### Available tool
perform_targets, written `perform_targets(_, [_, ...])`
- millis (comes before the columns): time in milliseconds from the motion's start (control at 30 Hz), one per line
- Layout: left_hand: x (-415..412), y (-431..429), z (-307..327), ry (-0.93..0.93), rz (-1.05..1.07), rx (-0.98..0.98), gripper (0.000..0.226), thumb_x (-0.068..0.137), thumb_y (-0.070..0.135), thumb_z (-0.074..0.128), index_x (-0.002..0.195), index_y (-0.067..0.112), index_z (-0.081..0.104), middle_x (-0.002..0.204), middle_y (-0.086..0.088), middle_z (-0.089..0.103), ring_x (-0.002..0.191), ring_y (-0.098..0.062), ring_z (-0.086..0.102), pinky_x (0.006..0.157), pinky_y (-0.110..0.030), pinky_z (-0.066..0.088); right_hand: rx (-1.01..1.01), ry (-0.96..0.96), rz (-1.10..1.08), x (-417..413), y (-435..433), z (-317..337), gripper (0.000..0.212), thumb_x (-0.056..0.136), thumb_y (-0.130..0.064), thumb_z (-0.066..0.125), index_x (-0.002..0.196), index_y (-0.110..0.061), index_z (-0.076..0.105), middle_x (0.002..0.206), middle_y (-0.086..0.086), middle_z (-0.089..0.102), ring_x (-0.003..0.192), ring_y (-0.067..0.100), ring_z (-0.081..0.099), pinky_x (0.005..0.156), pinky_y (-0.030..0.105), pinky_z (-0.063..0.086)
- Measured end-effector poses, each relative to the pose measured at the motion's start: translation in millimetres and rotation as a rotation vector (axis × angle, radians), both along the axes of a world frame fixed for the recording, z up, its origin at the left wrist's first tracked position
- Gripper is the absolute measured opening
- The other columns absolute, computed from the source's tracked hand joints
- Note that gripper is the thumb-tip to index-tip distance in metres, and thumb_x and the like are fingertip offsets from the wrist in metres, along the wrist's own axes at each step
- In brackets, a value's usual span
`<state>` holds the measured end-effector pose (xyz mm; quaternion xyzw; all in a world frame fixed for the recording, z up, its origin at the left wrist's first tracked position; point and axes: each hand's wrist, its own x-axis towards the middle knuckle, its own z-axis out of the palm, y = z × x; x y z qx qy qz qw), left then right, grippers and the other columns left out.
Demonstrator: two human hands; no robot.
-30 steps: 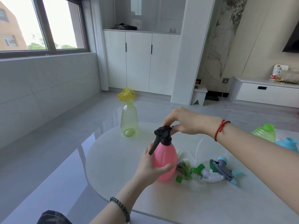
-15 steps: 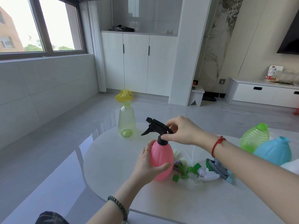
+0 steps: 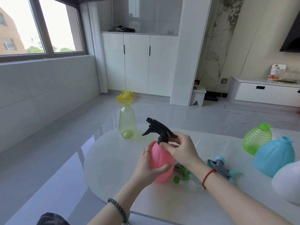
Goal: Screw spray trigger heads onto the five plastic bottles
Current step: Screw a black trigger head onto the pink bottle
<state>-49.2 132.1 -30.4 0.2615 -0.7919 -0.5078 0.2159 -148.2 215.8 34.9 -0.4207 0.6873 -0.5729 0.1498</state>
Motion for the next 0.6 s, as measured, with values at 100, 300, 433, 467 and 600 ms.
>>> perform_targets(100, [-0.3, 0.3, -1.1, 0.008, 0.002, 0.003, 0.093, 0.05, 0.055, 0.069, 0.129, 0.051, 0.019, 0.124, 0.003, 0.047, 0.112, -0.015, 0.05, 0.094, -0.039, 0.05, 0.015, -0.041, 0.071, -2.0, 0.7, -2.2, 0.026, 0.074, -0.009, 0.072, 0.081, -0.033, 0.064, 0.086, -0.013, 0.069, 0.085, -0.004, 0.064, 0.078, 0.013, 0.048])
perform_targets(300, [1.1, 2.0, -1.1, 0.022, 0.005, -0.011, 0.083, 0.06, 0.043, 0.074, 0.11, 0.066, 0.013, 0.122, 0.003, 0.047, 0.109, -0.016, 0.051, 0.09, -0.036, 0.05, 0.114, 0.029, 0.003, -3.3, -6.8, -2.7, 0.023, 0.07, -0.017, 0.075, 0.076, -0.035, 0.062, 0.091, -0.004, 0.07, 0.092, 0.012, 0.064, 0.086, 0.027, 0.049])
perform_targets(433, [2.5, 2.4, 2.2, 0.018, -0.011, -0.036, 0.086, 0.069, 0.036, 0.074, 0.13, 0.049, 0.015, 0.12, 0.005, 0.045, 0.105, -0.013, 0.05, 0.087, -0.029, 0.047, 0.109, 0.022, -0.002, -3.9, -6.9, -1.2, 0.02, 0.067, -0.019, 0.078, 0.075, -0.032, 0.064, 0.089, -0.004, 0.071, 0.09, 0.007, 0.064, 0.085, 0.025, 0.05])
perform_targets(467, [3.3, 2.0, 2.9, 0.012, -0.018, -0.037, 0.088, 0.069, 0.036, 0.074, 0.134, 0.046, 0.015, 0.121, 0.005, 0.045, 0.106, -0.013, 0.05, 0.087, -0.028, 0.047, 0.117, 0.004, 0.021, -4.7, -5.9, -1.7, 0.02, 0.068, -0.019, 0.077, 0.077, -0.031, 0.065, 0.091, -0.004, 0.071, 0.093, 0.008, 0.064, 0.088, 0.026, 0.049])
perform_targets(600, [11.2, -6.8, 3.2, -0.045, -0.124, 0.01, 0.105, 0.066, 0.048, 0.071, 0.143, 0.039, 0.0, 0.139, 0.007, 0.04, 0.125, -0.013, 0.043, 0.104, -0.034, 0.041, 0.161, -0.033, 0.154, -5.3, -0.4, -2.2, 0.017, 0.077, -0.015, 0.07, 0.089, -0.026, 0.066, 0.096, -0.007, 0.07, 0.098, 0.005, 0.063, 0.091, 0.025, 0.045])
